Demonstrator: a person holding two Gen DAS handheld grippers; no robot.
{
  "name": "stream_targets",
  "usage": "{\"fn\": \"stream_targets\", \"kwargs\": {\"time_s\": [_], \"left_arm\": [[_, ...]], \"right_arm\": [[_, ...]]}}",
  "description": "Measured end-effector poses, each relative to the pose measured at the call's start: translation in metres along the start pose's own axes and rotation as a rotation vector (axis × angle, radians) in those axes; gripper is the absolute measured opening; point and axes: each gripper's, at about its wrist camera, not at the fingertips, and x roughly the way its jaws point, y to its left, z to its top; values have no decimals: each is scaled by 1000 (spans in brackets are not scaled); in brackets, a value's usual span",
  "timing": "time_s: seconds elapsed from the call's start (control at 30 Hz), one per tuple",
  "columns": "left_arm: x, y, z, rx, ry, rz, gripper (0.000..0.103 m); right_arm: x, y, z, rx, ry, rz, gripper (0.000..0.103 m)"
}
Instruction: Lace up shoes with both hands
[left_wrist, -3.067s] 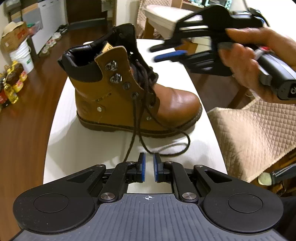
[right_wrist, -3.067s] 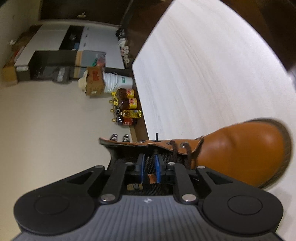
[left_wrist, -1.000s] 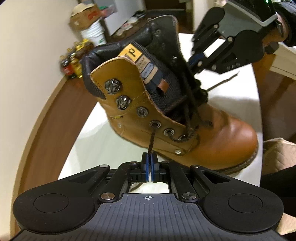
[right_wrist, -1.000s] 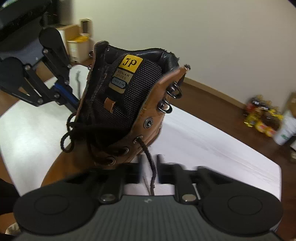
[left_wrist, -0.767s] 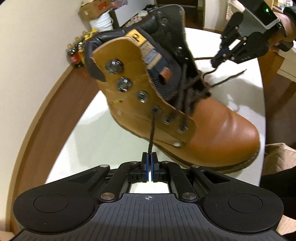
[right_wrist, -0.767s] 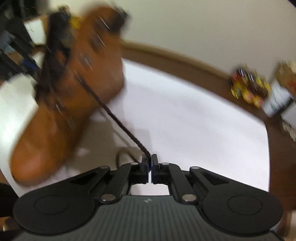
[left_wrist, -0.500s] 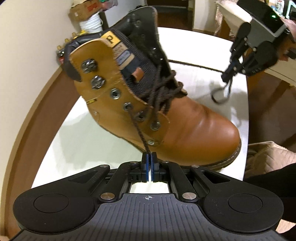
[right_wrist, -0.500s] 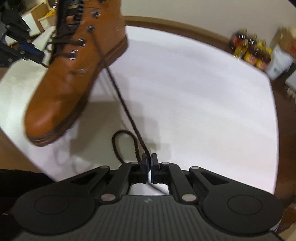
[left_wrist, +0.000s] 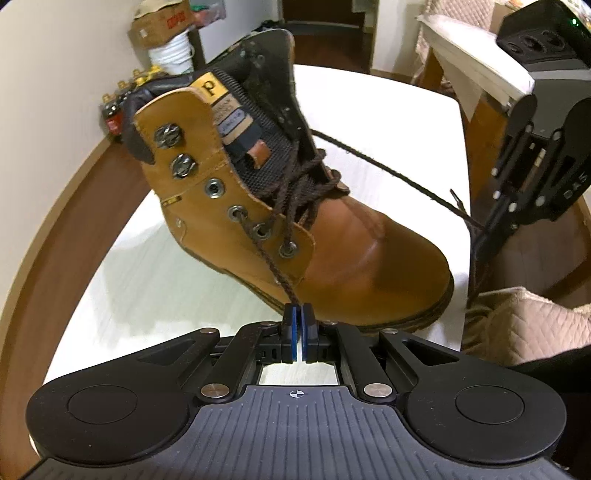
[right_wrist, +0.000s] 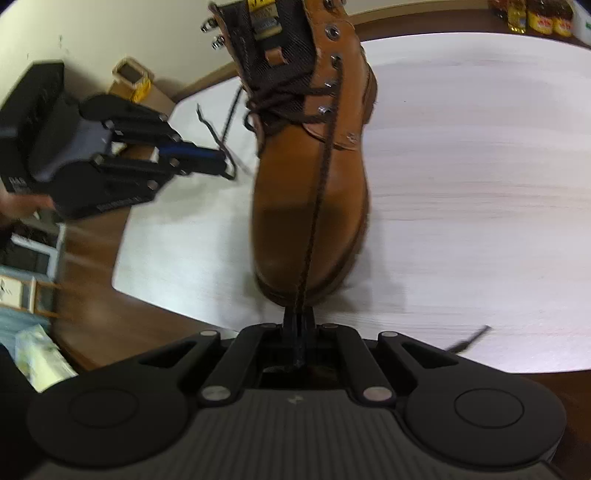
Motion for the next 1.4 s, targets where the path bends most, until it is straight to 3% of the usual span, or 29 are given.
{"fn": "stream_targets", "kwargs": {"time_s": [0.1, 0.2, 0.27, 0.37, 0.5, 0.57, 0.63, 0.97, 1.03, 1.07, 1.1, 1.27, 1.4], "left_arm": [[-4, 7, -5, -61, -14, -9, 4], [-9, 13, -13, -126, -17, -27, 6], [-14, 17, -23, -157, -7, -15, 9], [-24, 19, -34, -173, -6, 9, 11], [-32, 15, -40, -187, -43, -13, 21], [-28, 9, -39, -174, -51, -32, 21], [-17, 3, -40, -160, -40, -47, 21], [27, -18, -50, -150, 62, -82, 21], [34, -18, -49, -156, 106, -80, 13], [37, -18, -48, -162, 129, -79, 4], [36, -16, -48, -180, 138, -87, 3], [27, 6, -41, -308, 128, -155, 3], [15, 22, -32, -326, 93, -176, 3]], "right_arm": [[-4, -1, 0, 109, -31, 123, 2], [1, -6, 13, 293, -109, 366, 3], [1, -11, 21, 431, -227, 493, 3], [-6, -29, 24, 564, -376, 430, 3], [-12, -47, 15, 605, -427, 254, 3], [-18, -56, 8, 612, -459, 151, 3], [-17, -65, 2, 634, -449, 119, 3], [1, -95, -9, 675, -403, 111, 4], [0, -98, -8, 675, -400, 107, 4], [-2, -102, -11, 675, -403, 103, 4], [-3, -104, -12, 678, -409, 101, 4], [-14, -106, -19, 692, -425, 100, 19], [-16, -89, -24, 625, -412, 142, 20]]}}
